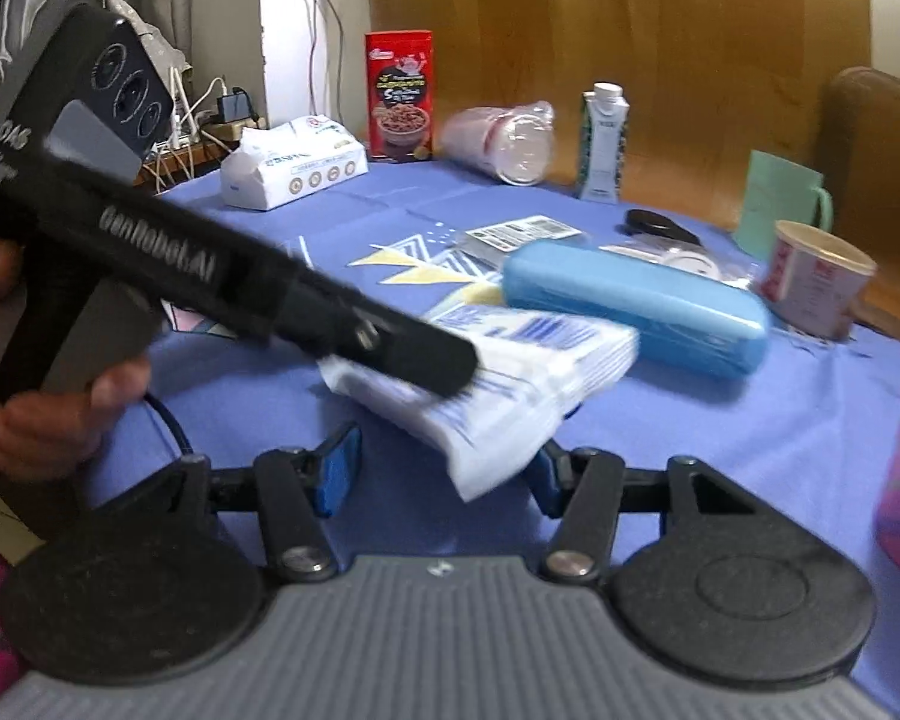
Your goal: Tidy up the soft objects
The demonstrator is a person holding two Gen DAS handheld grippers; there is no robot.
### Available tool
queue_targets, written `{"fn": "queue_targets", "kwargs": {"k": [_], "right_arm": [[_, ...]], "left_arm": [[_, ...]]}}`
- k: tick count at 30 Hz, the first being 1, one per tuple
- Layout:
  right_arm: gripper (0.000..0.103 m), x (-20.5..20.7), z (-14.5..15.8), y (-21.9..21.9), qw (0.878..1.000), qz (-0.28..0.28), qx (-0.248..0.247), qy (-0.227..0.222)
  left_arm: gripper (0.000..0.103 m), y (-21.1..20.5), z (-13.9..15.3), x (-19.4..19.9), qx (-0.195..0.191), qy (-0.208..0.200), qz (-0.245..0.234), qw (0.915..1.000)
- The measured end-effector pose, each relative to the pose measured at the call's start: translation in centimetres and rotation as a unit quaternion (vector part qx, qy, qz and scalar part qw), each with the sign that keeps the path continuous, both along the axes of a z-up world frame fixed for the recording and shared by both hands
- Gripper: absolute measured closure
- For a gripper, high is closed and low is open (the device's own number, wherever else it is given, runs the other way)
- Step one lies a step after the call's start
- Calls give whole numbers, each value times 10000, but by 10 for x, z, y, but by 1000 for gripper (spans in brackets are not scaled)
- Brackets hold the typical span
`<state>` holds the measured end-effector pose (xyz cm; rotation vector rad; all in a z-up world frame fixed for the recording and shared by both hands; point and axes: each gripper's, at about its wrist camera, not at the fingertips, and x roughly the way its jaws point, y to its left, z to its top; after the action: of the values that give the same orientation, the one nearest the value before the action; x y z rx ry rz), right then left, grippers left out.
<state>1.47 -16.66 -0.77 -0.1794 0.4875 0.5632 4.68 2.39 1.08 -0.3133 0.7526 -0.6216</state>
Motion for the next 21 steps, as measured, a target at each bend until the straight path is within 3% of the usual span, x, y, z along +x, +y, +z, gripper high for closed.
{"fn": "queue_targets", "kwargs": {"k": [2, 5, 9, 10, 13, 15, 16, 17, 18, 19, 21], "right_arm": [[42, -2, 0, -4, 10000, -14, -33, 14], [35, -6, 0, -12, 9999, -59, -93, -2], [30, -9, 0, -24, 9999, -91, -76, -31], [30, -8, 0, -26, 9999, -74, -68, -18], [30, -5, -2, -24, 10000, -46, -32, 7], [38, 0, -5, -18, 10000, 5, 30, 25], [50, 1, -6, -15, 10000, -50, 50, -64], [64, 3, -6, -13, 9999, -67, 70, -115], [68, 4, -4, -12, 9998, -17, 174, -75], [82, 5, -3, -12, 9997, -64, 236, -63], [87, 2, 0, -13, 9991, -120, 297, -274]], "left_arm": [[14, 12, 1, 2, -149, 106, 180, 9997], [14, 23, 2, 3, -330, 238, 276, 9988], [14, 16, 3, 7, -280, 307, 162, 9990], [15, 11, 3, 9, -206, 297, 115, 9993], [30, -11, -1, 15, 19, 268, -136, 9995], [37, -22, -1, 13, 212, 95, -145, 9996], [39, -27, 0, 13, 263, 96, -195, 9994], [39, -28, 2, 12, 123, 131, -286, 9994], [40, -27, 4, 13, -144, 232, -425, 9987], [46, -27, 9, 14, -363, 300, -569, 9973], [49, -37, 24, 12, -238, 26, -626, 9978]]}}
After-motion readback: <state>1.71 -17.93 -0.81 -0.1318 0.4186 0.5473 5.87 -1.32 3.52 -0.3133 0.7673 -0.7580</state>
